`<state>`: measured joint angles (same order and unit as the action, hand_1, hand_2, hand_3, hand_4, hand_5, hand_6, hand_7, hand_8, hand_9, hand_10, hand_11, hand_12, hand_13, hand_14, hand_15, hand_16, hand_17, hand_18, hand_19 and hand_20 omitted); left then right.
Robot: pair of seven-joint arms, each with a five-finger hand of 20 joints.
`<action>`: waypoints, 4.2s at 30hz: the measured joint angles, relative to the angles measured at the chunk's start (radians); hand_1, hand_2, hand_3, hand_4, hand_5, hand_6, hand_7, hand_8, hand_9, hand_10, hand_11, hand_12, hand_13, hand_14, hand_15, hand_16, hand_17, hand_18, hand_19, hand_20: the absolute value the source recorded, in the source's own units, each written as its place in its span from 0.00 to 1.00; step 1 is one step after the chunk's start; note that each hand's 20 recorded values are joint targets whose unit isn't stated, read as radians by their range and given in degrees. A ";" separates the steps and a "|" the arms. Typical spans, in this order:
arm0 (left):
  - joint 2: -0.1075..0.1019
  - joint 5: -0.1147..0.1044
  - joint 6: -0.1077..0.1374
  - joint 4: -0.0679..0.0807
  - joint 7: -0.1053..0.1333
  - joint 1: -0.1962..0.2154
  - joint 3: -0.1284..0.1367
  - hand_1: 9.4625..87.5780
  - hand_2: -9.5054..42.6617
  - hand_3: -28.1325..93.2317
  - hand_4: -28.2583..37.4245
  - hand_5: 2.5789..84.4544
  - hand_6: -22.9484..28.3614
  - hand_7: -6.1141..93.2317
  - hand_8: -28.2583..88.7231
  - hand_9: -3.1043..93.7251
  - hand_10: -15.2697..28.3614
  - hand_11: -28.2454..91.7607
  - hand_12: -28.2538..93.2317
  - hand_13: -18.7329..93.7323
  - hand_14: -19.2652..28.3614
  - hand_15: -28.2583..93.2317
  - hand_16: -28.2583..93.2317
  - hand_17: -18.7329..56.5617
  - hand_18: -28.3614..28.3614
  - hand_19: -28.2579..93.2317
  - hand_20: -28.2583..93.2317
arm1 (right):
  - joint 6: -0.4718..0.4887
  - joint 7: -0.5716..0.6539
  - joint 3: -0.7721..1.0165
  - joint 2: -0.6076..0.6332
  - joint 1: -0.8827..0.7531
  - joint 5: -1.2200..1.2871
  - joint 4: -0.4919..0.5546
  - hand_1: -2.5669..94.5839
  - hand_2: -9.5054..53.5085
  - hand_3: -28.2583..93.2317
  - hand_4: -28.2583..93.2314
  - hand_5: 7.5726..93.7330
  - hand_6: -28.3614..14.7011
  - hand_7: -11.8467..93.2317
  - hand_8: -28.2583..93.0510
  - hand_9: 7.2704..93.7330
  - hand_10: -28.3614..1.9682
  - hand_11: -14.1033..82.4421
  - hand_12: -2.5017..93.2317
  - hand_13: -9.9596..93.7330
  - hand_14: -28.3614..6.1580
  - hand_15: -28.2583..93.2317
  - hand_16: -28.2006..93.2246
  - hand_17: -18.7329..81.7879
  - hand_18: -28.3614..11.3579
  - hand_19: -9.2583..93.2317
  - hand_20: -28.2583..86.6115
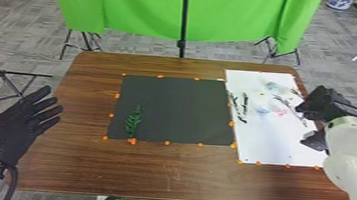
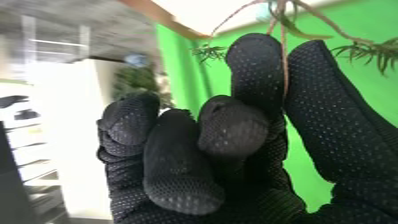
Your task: Arrange flowers
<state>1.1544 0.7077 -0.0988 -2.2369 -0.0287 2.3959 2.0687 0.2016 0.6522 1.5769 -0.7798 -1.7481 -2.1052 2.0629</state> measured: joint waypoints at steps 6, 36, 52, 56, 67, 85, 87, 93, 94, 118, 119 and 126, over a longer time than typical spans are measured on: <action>0.000 -0.001 0.002 0.000 -0.010 0.000 -0.003 0.18 0.12 0.80 0.00 0.29 0.49 0.27 0.14 0.26 0.59 0.42 0.36 0.31 0.68 0.51 0.22 0.09 0.83 0.56 0.30 | 0.026 -0.079 -0.207 -0.053 0.236 -0.046 -0.031 0.43 0.00 0.95 0.02 0.82 0.65 0.69 0.34 0.93 0.64 0.82 0.42 0.89 0.57 0.97 0.49 0.58 0.19 1.00 0.59; -0.008 0.001 -0.004 0.013 -0.066 -0.041 -0.048 0.18 0.11 0.80 0.00 0.29 0.49 0.27 0.14 0.27 0.59 0.42 0.36 0.31 0.68 0.51 0.22 0.09 0.83 0.56 0.30 | 0.321 -0.068 -0.789 -0.559 0.615 -0.431 -0.494 0.42 0.03 0.94 0.02 0.82 0.66 0.67 0.33 0.93 0.65 0.80 0.41 0.91 0.61 0.95 0.49 0.60 0.18 1.00 0.59; -0.023 0.000 -0.010 0.018 -0.072 -0.047 -0.052 0.18 0.12 0.80 0.00 0.29 0.49 0.27 0.14 0.27 0.59 0.42 0.36 0.31 0.68 0.51 0.22 0.09 0.83 0.56 0.30 | 0.494 0.073 -0.739 -0.642 0.574 -0.286 -0.465 0.28 0.33 0.90 0.03 0.95 0.67 0.58 0.13 1.00 0.69 0.75 0.33 0.98 0.70 0.91 0.50 0.69 0.14 1.00 0.62; -0.029 -0.001 -0.010 0.023 -0.073 -0.054 -0.061 0.18 0.12 0.80 0.00 0.29 0.49 0.27 0.14 0.27 0.59 0.42 0.36 0.31 0.68 0.51 0.22 0.09 0.83 0.56 0.30 | 0.491 0.086 -0.724 -0.668 0.573 -0.259 -0.482 0.26 0.33 0.88 0.03 0.95 0.66 0.57 0.13 1.00 0.69 0.75 0.32 0.98 0.71 0.90 0.50 0.70 0.13 1.00 0.63; -0.036 -0.002 -0.010 0.026 -0.080 -0.062 -0.066 0.18 0.12 0.80 0.00 0.29 0.49 0.27 0.14 0.27 0.60 0.42 0.36 0.31 0.68 0.51 0.22 0.09 0.83 0.56 0.30 | 0.502 0.143 -0.692 -0.711 0.557 -0.190 -0.485 0.22 0.36 0.87 0.03 1.00 0.66 0.52 0.15 1.00 0.67 0.78 0.25 1.00 0.73 0.90 0.46 0.73 0.12 1.00 0.63; -0.036 -0.003 -0.010 0.026 -0.084 -0.064 -0.069 0.18 0.12 0.80 0.00 0.29 0.49 0.27 0.14 0.27 0.59 0.42 0.36 0.31 0.68 0.51 0.22 0.09 0.83 0.56 0.30 | 0.522 0.161 -0.675 -0.732 0.536 -0.169 -0.459 0.22 0.37 0.87 0.03 1.00 0.66 0.52 0.16 1.00 0.68 0.79 0.24 1.00 0.72 0.91 0.44 0.75 0.12 1.00 0.64; -0.036 -0.003 -0.010 0.026 -0.085 -0.064 -0.069 0.18 0.12 0.80 0.00 0.29 0.49 0.27 0.14 0.27 0.59 0.42 0.36 0.31 0.68 0.51 0.22 0.09 0.83 0.56 0.30 | 0.522 0.160 -0.672 -0.733 0.533 -0.169 -0.454 0.21 0.36 0.86 0.03 1.00 0.66 0.52 0.15 1.00 0.69 0.79 0.24 1.00 0.72 0.91 0.44 0.75 0.12 1.00 0.64; -0.034 -0.003 -0.010 0.026 -0.082 -0.062 -0.068 0.18 0.12 0.80 0.00 0.29 0.49 0.27 0.14 0.27 0.59 0.42 0.36 0.31 0.68 0.51 0.22 0.09 0.83 0.56 0.30 | 0.521 0.158 -0.656 -0.733 0.534 -0.171 -0.431 0.17 0.32 0.84 0.02 1.00 0.66 0.52 0.16 1.00 0.69 0.80 0.24 1.00 0.72 0.91 0.44 0.76 0.13 1.00 0.64; -0.034 -0.003 -0.010 0.026 -0.082 -0.061 -0.068 0.18 0.12 0.80 0.00 0.29 0.49 0.27 0.14 0.27 0.59 0.42 0.36 0.31 0.68 0.51 0.22 0.09 0.83 0.56 0.30 | 0.521 0.157 -0.651 -0.733 0.535 -0.171 -0.428 0.16 0.32 0.84 0.01 1.00 0.66 0.52 0.16 1.00 0.69 0.80 0.24 1.00 0.72 0.91 0.44 0.76 0.13 1.00 0.64; -0.015 -0.001 -0.008 0.021 -0.041 -0.029 -0.053 0.18 0.12 0.80 0.00 0.29 0.49 0.27 0.14 0.27 0.59 0.42 0.36 0.32 0.68 0.51 0.22 0.09 0.83 0.56 0.30 | 0.303 0.007 -0.498 -0.298 0.574 -0.191 -0.289 0.20 0.04 0.77 0.00 0.82 0.64 0.52 0.12 0.92 0.59 0.68 0.41 0.88 0.62 0.90 0.50 0.58 0.17 1.00 0.54; -0.013 -0.001 -0.008 0.021 -0.041 -0.029 -0.053 0.18 0.12 0.80 0.00 0.29 0.49 0.27 0.14 0.27 0.59 0.42 0.36 0.32 0.68 0.51 0.22 0.09 0.83 0.56 0.30 | 0.303 0.007 -0.501 -0.276 0.577 -0.196 -0.301 0.21 0.04 0.76 0.00 0.82 0.64 0.52 0.11 0.92 0.59 0.68 0.41 0.88 0.61 0.90 0.50 0.57 0.17 1.00 0.54; -0.001 0.000 -0.008 0.019 -0.038 -0.029 -0.053 0.18 0.12 0.80 0.00 0.29 0.49 0.27 0.14 0.27 0.59 0.43 0.36 0.32 0.68 0.51 0.22 0.09 0.83 0.56 0.30 | 0.310 0.008 -0.544 -0.200 0.613 -0.249 -0.421 0.32 0.03 0.57 0.00 0.85 0.65 0.54 0.11 0.94 0.61 0.70 0.41 0.89 0.62 0.91 0.50 0.59 0.17 1.00 0.56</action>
<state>1.1529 0.7074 -0.1072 -2.2178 -0.0666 2.3672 2.0154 0.5114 0.6599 1.0332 -0.9800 -1.1351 -2.3543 1.6420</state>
